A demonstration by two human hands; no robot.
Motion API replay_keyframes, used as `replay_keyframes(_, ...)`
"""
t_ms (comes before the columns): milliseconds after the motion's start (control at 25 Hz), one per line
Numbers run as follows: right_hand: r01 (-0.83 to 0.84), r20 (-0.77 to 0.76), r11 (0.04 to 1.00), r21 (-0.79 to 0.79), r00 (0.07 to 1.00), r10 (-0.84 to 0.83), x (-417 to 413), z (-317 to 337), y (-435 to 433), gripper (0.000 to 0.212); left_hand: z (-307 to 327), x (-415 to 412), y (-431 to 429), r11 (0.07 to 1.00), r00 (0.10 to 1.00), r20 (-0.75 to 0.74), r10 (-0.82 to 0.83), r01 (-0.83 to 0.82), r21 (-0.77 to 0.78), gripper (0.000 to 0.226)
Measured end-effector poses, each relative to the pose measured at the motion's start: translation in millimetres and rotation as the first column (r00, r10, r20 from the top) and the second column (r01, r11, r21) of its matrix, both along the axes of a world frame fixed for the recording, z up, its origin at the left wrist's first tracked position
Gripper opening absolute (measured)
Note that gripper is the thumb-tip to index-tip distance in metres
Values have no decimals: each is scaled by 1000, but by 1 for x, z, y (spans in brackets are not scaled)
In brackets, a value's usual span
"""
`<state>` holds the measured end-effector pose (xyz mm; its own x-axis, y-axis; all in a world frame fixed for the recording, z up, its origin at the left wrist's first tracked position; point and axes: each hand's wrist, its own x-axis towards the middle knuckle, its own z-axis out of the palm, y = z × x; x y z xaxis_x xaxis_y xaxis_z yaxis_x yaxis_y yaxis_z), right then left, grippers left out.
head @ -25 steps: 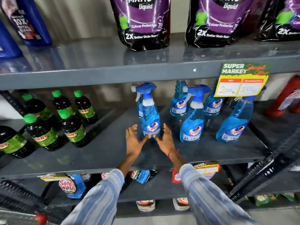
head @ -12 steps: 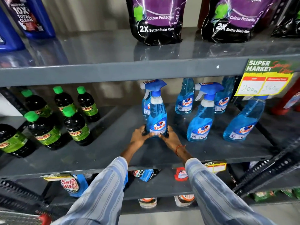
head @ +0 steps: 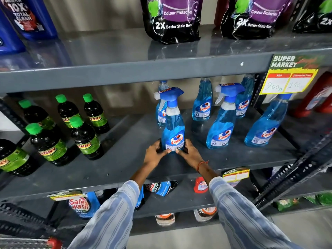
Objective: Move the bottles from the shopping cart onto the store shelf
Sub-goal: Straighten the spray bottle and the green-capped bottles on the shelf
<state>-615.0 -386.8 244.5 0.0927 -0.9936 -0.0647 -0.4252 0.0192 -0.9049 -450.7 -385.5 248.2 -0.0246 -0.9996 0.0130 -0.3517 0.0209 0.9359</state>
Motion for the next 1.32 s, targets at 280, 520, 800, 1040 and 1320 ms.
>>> replay_keyframes(280,-8,17,998,58,1000,7,0,5,1,62,6,-1,7,998,999,36,23,-25,63,60)
replay_keyframes(520,507,273,788,-349,860,-432,46,31,45,52,24,3,31,960,961,111,252,-235,-151,69)
replay_keyframes(800,280,273,763,-582,952,-142,169,54,52,34,40,95,49,644,738,80,670,-524,-557,29)
replay_keyframes(1040,28,86,924,-381,996,5,274,21,21,42,5,211,56,676,692,138,708,-610,-414,32)
replay_keyframes(1320,-250,-87,965,79,963,257,296,-8,-9,60,-14,263,42,934,924,139,356,-352,-53,65)
